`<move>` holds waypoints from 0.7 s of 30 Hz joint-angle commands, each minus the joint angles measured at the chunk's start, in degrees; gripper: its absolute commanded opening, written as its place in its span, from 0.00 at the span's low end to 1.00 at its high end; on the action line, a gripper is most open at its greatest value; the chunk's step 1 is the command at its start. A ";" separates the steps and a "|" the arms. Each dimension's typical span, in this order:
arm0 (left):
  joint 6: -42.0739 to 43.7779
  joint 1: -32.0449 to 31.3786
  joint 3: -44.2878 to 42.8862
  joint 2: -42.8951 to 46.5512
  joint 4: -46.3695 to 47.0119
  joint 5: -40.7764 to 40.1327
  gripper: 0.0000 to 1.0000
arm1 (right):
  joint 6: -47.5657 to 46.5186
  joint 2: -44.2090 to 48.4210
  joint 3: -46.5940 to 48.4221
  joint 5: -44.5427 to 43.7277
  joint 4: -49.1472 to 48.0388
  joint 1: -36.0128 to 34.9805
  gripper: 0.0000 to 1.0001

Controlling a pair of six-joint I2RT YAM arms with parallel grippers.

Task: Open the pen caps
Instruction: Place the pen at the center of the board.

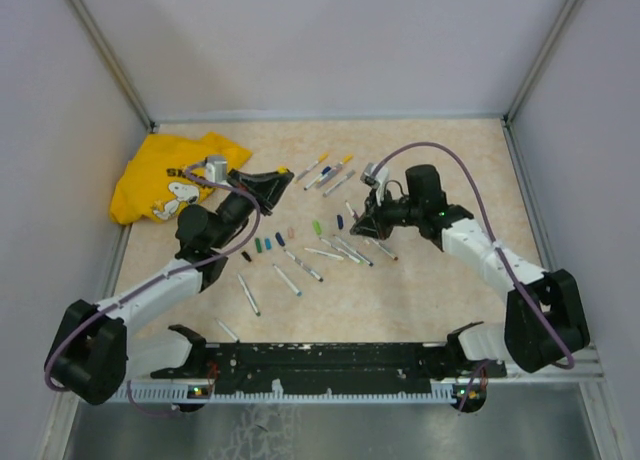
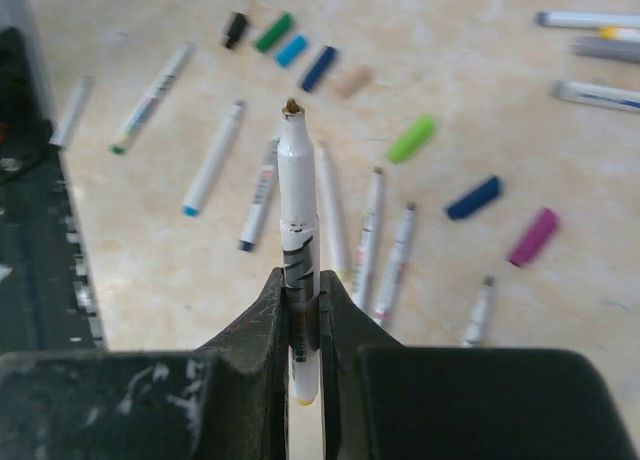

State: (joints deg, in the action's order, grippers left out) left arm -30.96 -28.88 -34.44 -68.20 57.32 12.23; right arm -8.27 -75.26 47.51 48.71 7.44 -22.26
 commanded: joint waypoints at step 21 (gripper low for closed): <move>15.21 -26.26 16.09 0.16 -5.61 -30.51 0.00 | -15.20 -13.29 11.63 -39.56 17.38 3.24 0.00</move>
State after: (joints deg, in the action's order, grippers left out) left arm -19.46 -53.82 -18.59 -67.57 47.97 -11.42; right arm -22.59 -87.92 55.66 11.38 24.82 -19.55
